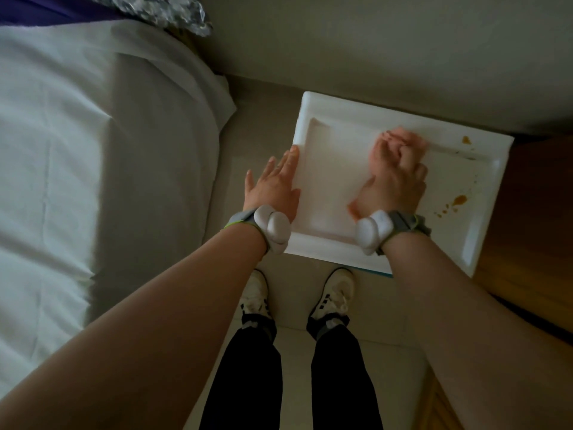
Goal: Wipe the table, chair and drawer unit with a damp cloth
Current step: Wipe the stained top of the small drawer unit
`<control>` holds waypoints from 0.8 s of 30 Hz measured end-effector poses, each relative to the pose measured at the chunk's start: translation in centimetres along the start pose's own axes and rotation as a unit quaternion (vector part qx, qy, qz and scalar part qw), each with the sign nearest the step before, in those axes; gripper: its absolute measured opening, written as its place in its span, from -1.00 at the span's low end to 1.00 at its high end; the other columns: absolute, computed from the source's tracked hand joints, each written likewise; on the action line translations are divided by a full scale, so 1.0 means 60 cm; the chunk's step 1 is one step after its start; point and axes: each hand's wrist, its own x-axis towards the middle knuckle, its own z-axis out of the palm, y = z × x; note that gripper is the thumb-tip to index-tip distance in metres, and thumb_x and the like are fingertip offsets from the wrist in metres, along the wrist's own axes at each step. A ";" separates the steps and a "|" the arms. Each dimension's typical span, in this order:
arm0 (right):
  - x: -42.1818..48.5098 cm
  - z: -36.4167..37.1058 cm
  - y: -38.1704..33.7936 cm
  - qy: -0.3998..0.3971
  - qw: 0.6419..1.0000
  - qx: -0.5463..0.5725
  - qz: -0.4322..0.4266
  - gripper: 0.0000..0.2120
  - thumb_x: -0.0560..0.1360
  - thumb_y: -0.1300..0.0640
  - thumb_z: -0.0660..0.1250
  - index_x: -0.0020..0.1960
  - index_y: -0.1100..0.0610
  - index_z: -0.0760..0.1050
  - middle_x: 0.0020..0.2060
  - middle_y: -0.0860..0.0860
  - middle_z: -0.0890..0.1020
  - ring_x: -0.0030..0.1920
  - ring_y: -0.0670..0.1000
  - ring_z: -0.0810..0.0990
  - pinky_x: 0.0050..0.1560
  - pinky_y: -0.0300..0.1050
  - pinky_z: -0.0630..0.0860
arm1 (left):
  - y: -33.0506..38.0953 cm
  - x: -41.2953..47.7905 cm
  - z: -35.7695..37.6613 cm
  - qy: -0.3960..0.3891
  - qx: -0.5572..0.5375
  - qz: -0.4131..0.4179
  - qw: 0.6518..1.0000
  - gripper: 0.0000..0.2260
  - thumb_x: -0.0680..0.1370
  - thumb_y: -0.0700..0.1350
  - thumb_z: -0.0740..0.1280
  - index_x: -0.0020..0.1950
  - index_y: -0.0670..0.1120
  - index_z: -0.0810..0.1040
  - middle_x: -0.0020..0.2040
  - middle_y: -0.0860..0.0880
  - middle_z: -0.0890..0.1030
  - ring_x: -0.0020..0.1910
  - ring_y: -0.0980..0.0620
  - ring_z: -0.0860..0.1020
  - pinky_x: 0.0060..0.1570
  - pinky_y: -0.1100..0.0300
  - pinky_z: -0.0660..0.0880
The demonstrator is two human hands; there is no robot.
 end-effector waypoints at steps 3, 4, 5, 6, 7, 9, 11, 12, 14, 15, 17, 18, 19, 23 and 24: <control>-0.007 0.013 -0.055 -0.034 0.992 0.009 -0.125 -0.31 0.38 0.25 0.17 0.44 -0.17 0.18 0.44 0.04 0.19 0.22 0.25 0.31 0.11 0.07 0.36 | 0.000 -0.001 0.003 0.007 -0.014 0.005 1.000 -0.36 0.57 -0.14 0.17 0.53 0.09 -0.14 0.54 0.10 0.08 0.53 0.00 -0.02 0.45 -0.15 -0.09; -0.012 0.019 -0.070 -0.044 0.984 0.002 -0.174 -0.33 0.39 0.23 0.17 0.44 -0.16 0.20 0.44 0.02 0.22 0.23 0.25 0.31 0.13 0.09 0.37 | -0.001 -0.001 0.003 0.006 -0.009 0.007 1.000 -0.36 0.57 -0.14 0.17 0.53 0.08 -0.13 0.54 0.10 0.07 0.53 0.00 -0.02 0.46 -0.14 -0.08; -0.015 0.025 -0.076 -0.048 0.976 -0.003 -0.211 -0.36 0.39 0.20 0.17 0.44 -0.14 0.22 0.44 0.00 0.23 0.24 0.24 0.30 0.14 0.09 0.37 | -0.001 -0.001 0.002 0.004 -0.001 0.008 1.000 -0.37 0.57 -0.14 0.16 0.53 0.07 -0.14 0.54 0.10 0.06 0.53 0.00 -0.03 0.46 -0.14 -0.07; -0.014 0.027 -0.073 -0.050 0.972 -0.007 -0.229 -0.35 0.38 0.20 0.20 0.44 -0.13 0.23 0.44 -0.03 0.24 0.26 0.24 0.30 0.14 0.09 0.36 | -0.001 0.000 0.001 0.003 0.008 0.010 1.000 -0.37 0.58 -0.13 0.16 0.53 0.06 -0.14 0.54 0.10 0.05 0.53 0.00 -0.04 0.47 -0.14 -0.07; -0.009 0.025 -0.059 -0.049 0.972 -0.013 -0.230 -0.31 0.35 0.20 0.25 0.44 -0.13 0.22 0.45 -0.05 0.24 0.28 0.24 0.28 0.14 0.08 0.35 | 0.000 0.000 0.000 0.002 0.015 0.012 1.000 -0.37 0.58 -0.13 0.15 0.53 0.06 -0.15 0.54 0.09 0.04 0.53 0.00 -0.05 0.47 -0.15 -0.08; 0.001 0.015 -0.006 -0.034 0.982 -0.019 -0.184 -0.18 0.25 0.21 0.35 0.44 -0.17 0.19 0.45 -0.07 0.24 0.29 0.26 0.28 0.11 0.06 0.34 | 0.005 -0.001 0.001 0.003 0.024 0.009 1.000 -0.36 0.58 -0.14 0.15 0.53 0.06 -0.16 0.55 0.09 0.03 0.53 -0.01 -0.07 0.47 -0.15 -0.11; 0.006 0.001 0.059 -0.006 0.994 -0.013 -0.106 -0.19 0.26 0.23 0.33 0.44 -0.17 0.20 0.44 -0.05 0.27 0.23 0.27 0.32 0.05 0.02 0.31 | 0.009 0.000 0.004 0.012 0.034 0.003 0.999 -0.36 0.57 -0.16 0.14 0.53 0.06 -0.17 0.55 0.08 0.01 0.53 -0.01 -0.10 0.47 -0.15 -0.13; 0.006 -0.005 0.084 0.002 0.998 -0.010 -0.069 -0.25 0.30 0.23 0.29 0.43 -0.16 0.21 0.44 -0.04 0.25 0.20 0.28 0.33 0.03 0.02 0.30 | 0.011 0.000 0.005 0.022 0.045 0.001 0.999 -0.36 0.57 -0.17 0.14 0.53 0.05 -0.17 0.55 0.07 -0.01 0.53 -0.02 -0.12 0.47 -0.15 -0.16; 0.006 -0.009 0.105 0.009 1.000 -0.009 -0.017 -0.32 0.37 0.24 0.23 0.43 -0.14 0.22 0.47 -0.04 0.19 0.18 0.27 0.32 0.07 0.07 0.30 | 0.022 0.000 0.010 0.054 0.090 0.008 0.994 -0.34 0.53 -0.25 0.09 0.52 0.02 -0.20 0.55 0.05 -0.11 0.52 -0.05 -0.19 0.42 -0.14 -0.27; 0.006 -0.006 0.104 0.008 1.000 -0.006 0.000 -0.33 0.38 0.25 0.22 0.43 -0.14 0.23 0.48 -0.04 0.16 0.20 0.27 0.30 0.10 0.08 0.30 | 0.033 -0.001 0.015 0.066 0.113 0.024 0.991 -0.32 0.50 -0.29 0.07 0.52 0.01 -0.21 0.55 0.03 -0.15 0.51 -0.06 -0.23 0.38 -0.13 -0.33; 0.010 -0.002 0.088 0.007 0.999 0.024 0.026 -0.35 0.40 0.28 0.18 0.43 -0.14 0.24 0.50 -0.03 0.14 0.26 0.28 0.27 0.17 0.10 0.31 | 0.062 -0.003 0.031 0.060 0.141 0.069 0.986 -0.31 0.48 -0.25 0.08 0.52 -0.02 -0.20 0.55 0.00 -0.16 0.51 -0.06 -0.22 0.33 -0.10 -0.40; 0.011 -0.002 0.076 0.007 0.999 0.042 0.028 -0.35 0.40 0.30 0.16 0.43 -0.14 0.24 0.50 -0.03 0.15 0.27 0.28 0.26 0.18 0.11 0.32 | 0.074 -0.004 0.041 0.040 0.151 0.089 0.984 -0.33 0.51 -0.18 0.11 0.52 -0.04 -0.18 0.55 -0.02 -0.14 0.52 -0.05 -0.20 0.32 -0.08 -0.40; 0.011 -0.001 0.065 0.010 0.998 0.053 0.016 -0.33 0.39 0.31 0.14 0.43 -0.15 0.24 0.50 -0.03 0.16 0.27 0.29 0.27 0.17 0.12 0.34 | 0.083 -0.005 0.049 0.013 0.162 0.105 0.981 -0.33 0.53 -0.05 0.15 0.53 -0.06 -0.16 0.55 -0.04 -0.13 0.52 -0.05 -0.17 0.33 -0.06 -0.39; -0.015 0.011 0.037 -0.029 0.983 0.026 -0.179 -0.30 0.37 0.27 0.15 0.44 -0.18 0.21 0.48 -0.10 0.20 0.32 0.27 0.25 0.15 0.14 0.38 | 0.085 -0.010 0.066 -0.056 0.198 0.121 0.971 0.08 0.26 0.52 0.12 0.52 -0.12 -0.19 0.55 -0.08 -0.20 0.52 -0.06 -0.21 0.37 -0.07 -0.36; -0.018 0.013 0.039 -0.044 0.976 0.007 -0.214 -0.31 0.38 0.25 0.17 0.45 -0.17 0.20 0.49 -0.10 0.19 0.36 0.26 0.22 0.18 0.15 0.37 | 0.083 -0.012 0.067 -0.056 0.210 0.124 0.968 0.15 0.18 0.57 0.07 0.52 -0.12 -0.23 0.54 -0.07 -0.22 0.51 -0.05 -0.23 0.37 -0.07 -0.37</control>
